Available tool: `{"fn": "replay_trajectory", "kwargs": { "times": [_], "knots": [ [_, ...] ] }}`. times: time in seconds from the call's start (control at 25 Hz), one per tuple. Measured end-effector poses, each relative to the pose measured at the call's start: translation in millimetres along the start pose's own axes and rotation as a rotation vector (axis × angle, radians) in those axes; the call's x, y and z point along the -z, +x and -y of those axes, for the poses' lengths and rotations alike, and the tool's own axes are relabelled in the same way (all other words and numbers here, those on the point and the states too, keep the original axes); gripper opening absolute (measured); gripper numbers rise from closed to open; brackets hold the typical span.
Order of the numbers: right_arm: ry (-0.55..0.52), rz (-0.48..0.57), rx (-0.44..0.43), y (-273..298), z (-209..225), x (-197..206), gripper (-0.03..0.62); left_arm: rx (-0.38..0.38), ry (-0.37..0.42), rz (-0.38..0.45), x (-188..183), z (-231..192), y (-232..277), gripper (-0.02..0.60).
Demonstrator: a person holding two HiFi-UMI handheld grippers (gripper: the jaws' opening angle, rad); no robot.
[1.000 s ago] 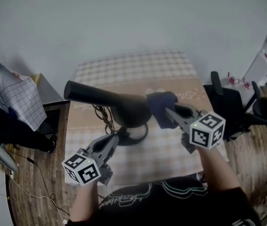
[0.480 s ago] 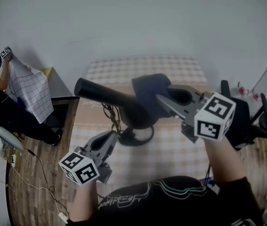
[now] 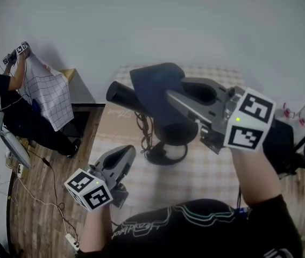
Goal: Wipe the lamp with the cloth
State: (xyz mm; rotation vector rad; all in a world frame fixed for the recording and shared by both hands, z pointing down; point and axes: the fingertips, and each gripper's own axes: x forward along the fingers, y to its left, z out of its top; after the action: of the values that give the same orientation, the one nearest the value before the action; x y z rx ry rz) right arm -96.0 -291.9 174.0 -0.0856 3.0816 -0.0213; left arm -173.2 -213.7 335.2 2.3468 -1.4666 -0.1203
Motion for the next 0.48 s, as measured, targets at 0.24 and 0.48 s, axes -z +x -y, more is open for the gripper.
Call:
{"fn": "replay_trajectory", "kwargs": {
  "times": [0.24,0.48],
  "knots": [
    [0.004,0.037,-0.044,20.8,-5.6,-16.6,0.057,-0.029,0.001,0.011,-4.3,-5.2,-15.0,0.000],
    [-0.006,0.019,-0.039,36.9,1.7,-11.7,0.057,-0.042,0.007,0.020,-8.4,-7.4,-20.7,0.000]
  ]
}}
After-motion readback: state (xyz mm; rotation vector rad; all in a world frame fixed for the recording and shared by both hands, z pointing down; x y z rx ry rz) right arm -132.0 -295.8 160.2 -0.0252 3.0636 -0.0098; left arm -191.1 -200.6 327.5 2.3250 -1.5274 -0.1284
